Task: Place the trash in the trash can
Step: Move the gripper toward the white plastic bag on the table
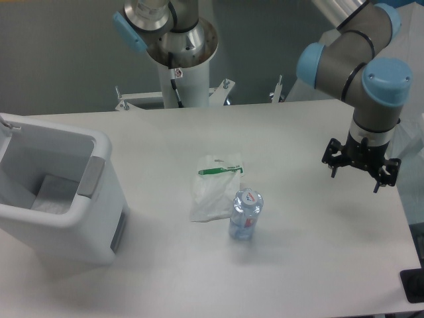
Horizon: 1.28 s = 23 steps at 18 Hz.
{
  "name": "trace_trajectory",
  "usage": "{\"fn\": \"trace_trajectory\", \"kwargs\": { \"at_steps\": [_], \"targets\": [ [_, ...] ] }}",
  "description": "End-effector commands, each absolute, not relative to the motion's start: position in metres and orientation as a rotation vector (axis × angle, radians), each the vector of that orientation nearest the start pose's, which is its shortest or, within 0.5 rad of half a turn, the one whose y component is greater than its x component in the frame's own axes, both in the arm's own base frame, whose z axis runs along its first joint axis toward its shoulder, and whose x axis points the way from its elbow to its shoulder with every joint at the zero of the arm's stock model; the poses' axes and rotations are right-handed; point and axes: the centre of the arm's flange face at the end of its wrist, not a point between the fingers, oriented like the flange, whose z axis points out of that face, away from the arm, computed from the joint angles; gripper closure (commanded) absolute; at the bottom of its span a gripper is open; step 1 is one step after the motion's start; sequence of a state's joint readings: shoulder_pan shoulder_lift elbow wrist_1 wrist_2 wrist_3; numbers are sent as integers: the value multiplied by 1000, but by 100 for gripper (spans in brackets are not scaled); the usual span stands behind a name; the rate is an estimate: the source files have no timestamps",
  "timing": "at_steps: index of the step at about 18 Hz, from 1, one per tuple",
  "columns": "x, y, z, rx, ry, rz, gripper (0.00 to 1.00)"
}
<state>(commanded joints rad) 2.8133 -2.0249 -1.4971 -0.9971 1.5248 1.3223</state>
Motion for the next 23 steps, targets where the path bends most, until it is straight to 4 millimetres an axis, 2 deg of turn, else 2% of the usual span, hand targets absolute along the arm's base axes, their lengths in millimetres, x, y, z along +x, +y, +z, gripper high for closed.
{"fn": "trace_trajectory", "kwargs": {
  "at_steps": [5,7,8,12,18,20,23],
  "targets": [
    [-577,349,315,-3029,142,239,0],
    [-554,364,305,-3037,190,201,0],
    [-544,365,305,-3038,199,193,0],
    [-526,362,290,-3037,169,123,0],
    [-465,350,281,-2992,153,17,0],
    [-451,349,271,-2993,162,-26,0],
    [-425,364,258,-2988,216,-83,0]
  ]
}}
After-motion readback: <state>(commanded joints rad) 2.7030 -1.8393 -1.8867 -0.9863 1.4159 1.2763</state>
